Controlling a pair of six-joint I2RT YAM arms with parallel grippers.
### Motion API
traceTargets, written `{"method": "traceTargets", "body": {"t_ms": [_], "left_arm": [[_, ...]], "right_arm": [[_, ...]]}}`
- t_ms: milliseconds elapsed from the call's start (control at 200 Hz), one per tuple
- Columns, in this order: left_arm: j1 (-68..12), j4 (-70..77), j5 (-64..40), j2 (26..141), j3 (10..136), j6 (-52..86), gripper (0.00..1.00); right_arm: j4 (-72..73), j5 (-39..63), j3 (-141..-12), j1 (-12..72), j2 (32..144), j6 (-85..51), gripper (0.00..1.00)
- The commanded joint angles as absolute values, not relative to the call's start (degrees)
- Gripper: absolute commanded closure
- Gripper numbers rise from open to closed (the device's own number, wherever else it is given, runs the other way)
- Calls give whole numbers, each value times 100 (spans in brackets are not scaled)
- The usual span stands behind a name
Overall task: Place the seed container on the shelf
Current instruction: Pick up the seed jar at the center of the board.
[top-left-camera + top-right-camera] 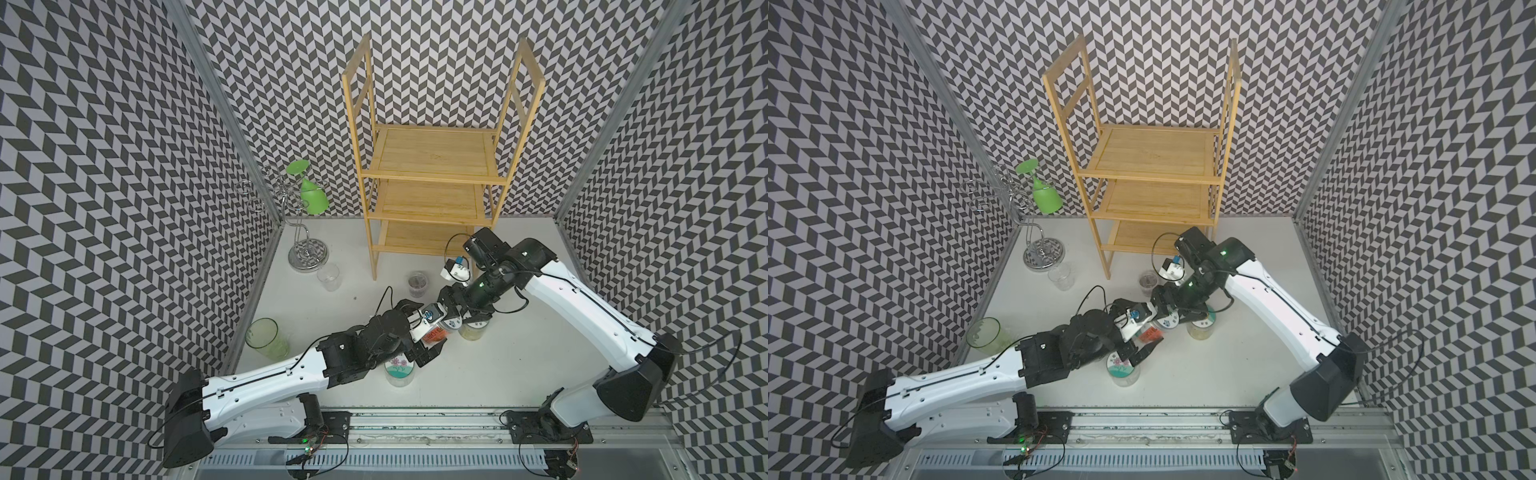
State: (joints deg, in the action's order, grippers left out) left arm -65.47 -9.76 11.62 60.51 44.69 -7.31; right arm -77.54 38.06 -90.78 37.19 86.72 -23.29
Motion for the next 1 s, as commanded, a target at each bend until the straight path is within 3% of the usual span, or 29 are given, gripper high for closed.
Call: {"method": "traceTargets", "body": {"t_ms": [0, 381, 666, 997], "left_arm": [[-6505, -784, 962, 6187, 4554, -711, 0], [-6423, -881, 691, 6264, 4550, -651, 1], [-6406, -928, 583, 6188, 4551, -650, 15], [-6402, -1044, 562, 5974, 4604, -627, 20]], "right_arm": [[-7584, 4076, -9088, 3918, 8545, -2313, 28], [-7585, 4158, -9087, 4052, 8561, -2320, 28], [-7585, 4252, -9019, 4072, 8526, -2304, 26], [-7585, 4186, -8963, 4064, 8472, -2351, 17]]}}
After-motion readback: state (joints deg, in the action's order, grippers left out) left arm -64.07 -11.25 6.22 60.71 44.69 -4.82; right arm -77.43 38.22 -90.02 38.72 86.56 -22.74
